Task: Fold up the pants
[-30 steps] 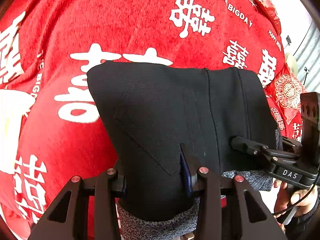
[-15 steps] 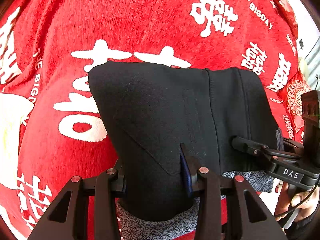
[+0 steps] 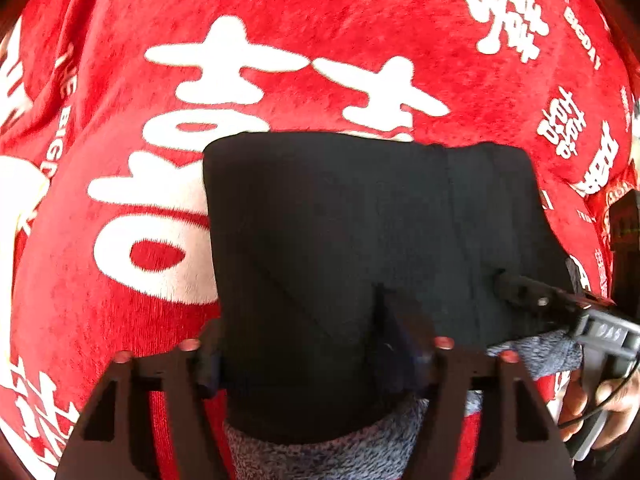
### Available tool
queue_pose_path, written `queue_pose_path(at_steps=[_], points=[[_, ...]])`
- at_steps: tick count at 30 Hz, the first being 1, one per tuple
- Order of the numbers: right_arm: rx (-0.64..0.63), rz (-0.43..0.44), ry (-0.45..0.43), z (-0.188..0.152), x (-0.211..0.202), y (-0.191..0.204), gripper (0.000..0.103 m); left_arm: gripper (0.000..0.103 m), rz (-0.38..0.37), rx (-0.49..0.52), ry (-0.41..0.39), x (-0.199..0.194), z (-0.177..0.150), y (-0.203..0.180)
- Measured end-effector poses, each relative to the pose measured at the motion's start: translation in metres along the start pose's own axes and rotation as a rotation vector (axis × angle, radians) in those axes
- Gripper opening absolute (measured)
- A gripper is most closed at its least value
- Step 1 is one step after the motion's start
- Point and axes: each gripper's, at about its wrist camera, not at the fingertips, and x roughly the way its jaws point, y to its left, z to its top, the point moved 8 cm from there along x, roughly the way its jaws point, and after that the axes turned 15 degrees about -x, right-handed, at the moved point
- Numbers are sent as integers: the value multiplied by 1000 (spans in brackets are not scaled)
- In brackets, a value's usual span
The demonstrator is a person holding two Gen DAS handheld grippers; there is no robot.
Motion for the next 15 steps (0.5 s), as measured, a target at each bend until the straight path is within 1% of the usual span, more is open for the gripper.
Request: queue_pose_path(at_steps=[1,2,3,4,5,6,7,8,10,11,12,13,14,15], points=[[32,10,11,-2,2,-6,84,75,-17,-1,0,-2,-1,2],[56,15,10,-5,1,-11,85,75,-17,6,-4,-6,-1,2],[61,15,2,-5,-2,-11,85,75,10,27,-26,-15,0,3],[57,-14,-10,-6,-9,-12,85,76,26,46,-47,-22,0,2],[41,-85,-36,-6,-21,-12,85,76,50,69,-86,-35,1,2],[15,-136,-70,-5,-33,-8,85,76,58,80,-119,-46,1,1],[-19,-174,-118,-5,-48,-2,85,76,45,82,-138,-55,0,0],[-59,-178,-177,-4,-64,10,85,76,22,82,-149,-63,-2,-2],[-113,-117,-245,-8,-80,34,85,76,-44,74,-166,-78,-9,-9],[-151,-67,-254,-12,-81,50,85,77,-62,74,-164,-80,-12,-13],[-180,-25,-245,-16,-78,61,85,78,-75,76,-152,-76,-17,-17],[-213,24,-227,-24,-69,71,85,78,-67,81,-114,-63,-27,-18],[-224,36,-209,-30,-61,72,85,79,-24,89,-84,-46,-31,-20],[-222,23,-173,-37,-49,68,85,79,22,101,-69,-34,-35,-18]])
